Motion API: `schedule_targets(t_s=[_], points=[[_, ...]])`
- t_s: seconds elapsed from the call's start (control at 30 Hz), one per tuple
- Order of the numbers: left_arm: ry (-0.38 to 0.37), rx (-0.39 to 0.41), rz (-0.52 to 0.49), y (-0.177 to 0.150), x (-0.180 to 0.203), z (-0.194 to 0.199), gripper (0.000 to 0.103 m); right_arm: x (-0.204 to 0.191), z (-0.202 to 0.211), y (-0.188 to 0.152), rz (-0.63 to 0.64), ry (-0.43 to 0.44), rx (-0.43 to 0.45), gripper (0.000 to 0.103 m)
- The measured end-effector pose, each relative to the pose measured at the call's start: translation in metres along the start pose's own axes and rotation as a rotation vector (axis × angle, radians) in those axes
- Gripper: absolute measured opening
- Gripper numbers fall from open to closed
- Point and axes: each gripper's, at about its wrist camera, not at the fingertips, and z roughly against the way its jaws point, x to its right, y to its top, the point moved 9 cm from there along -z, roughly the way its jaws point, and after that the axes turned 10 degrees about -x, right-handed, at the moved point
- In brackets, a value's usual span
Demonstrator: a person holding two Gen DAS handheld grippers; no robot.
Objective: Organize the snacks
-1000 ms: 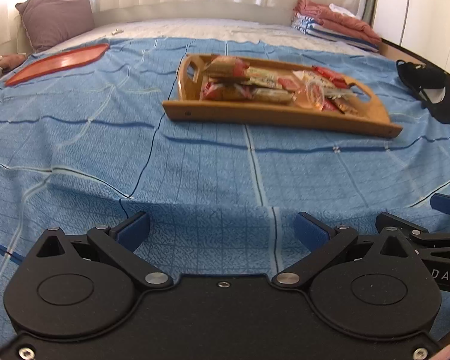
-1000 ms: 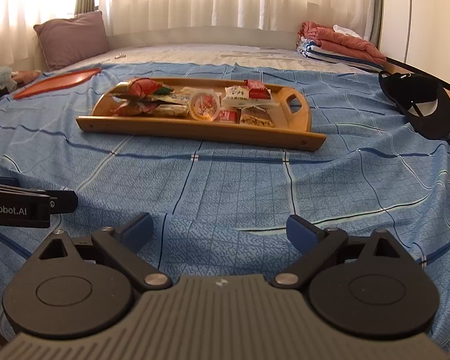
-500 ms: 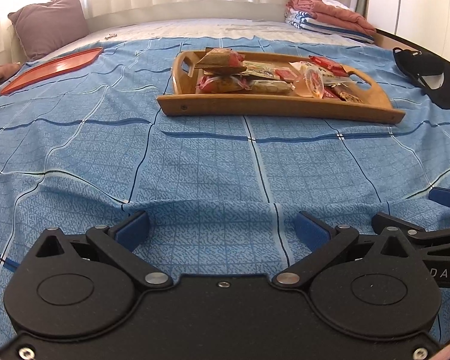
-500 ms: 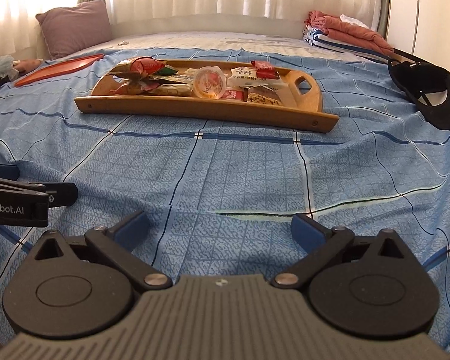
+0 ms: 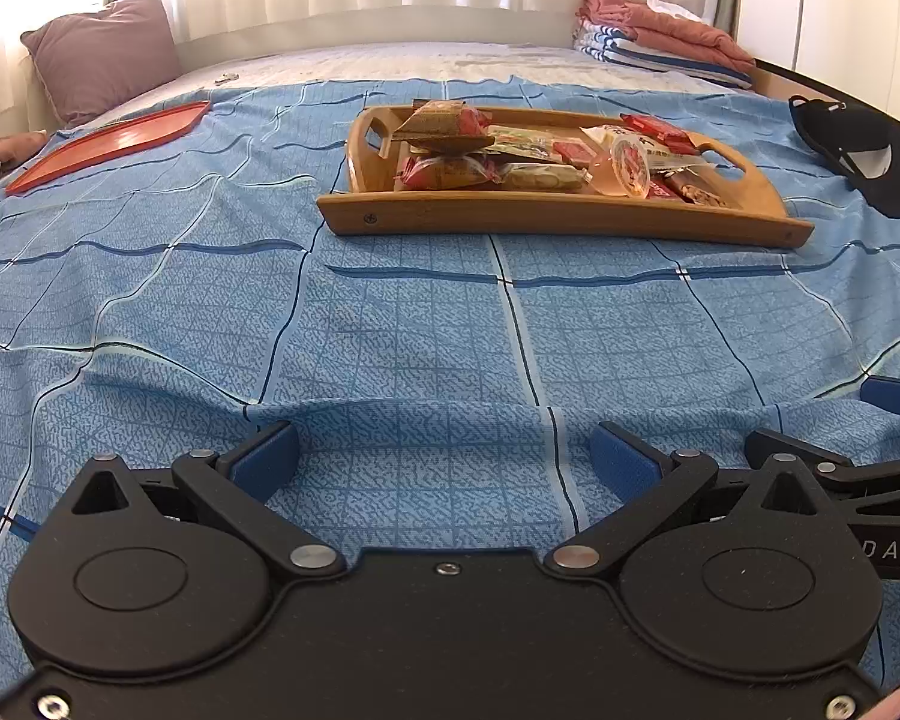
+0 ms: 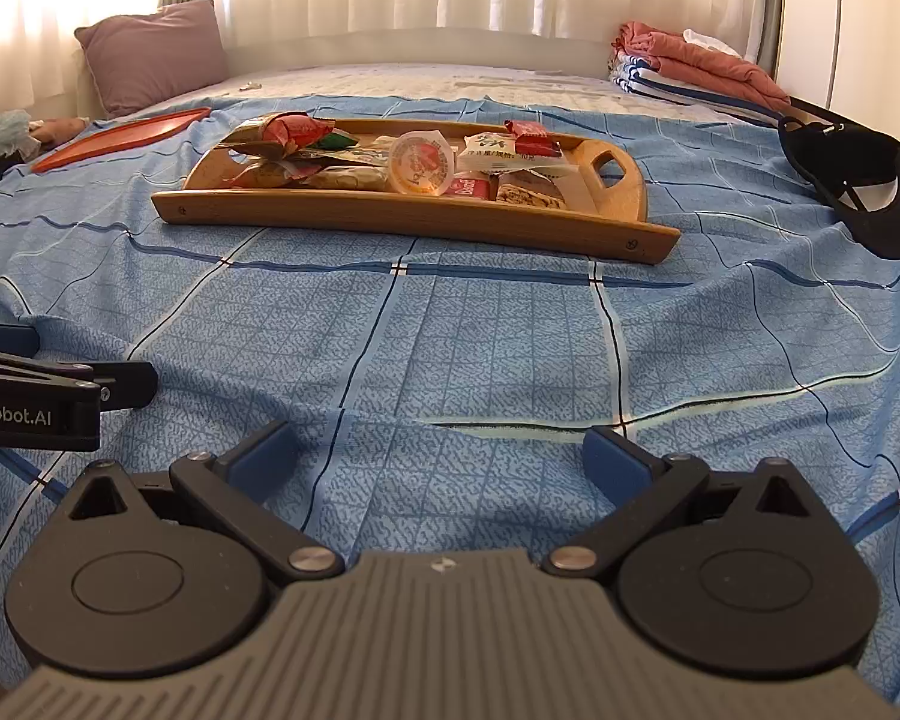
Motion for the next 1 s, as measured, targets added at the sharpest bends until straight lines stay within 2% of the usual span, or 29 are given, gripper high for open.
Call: schedule_targets(t_s=[1.0], points=[[0.006, 0.006, -0.001, 0.0000, 0.0002, -0.0012, 0.103, -0.0006, -0.0010, 0.0000, 0.002, -0.001, 0.002, 0.103]])
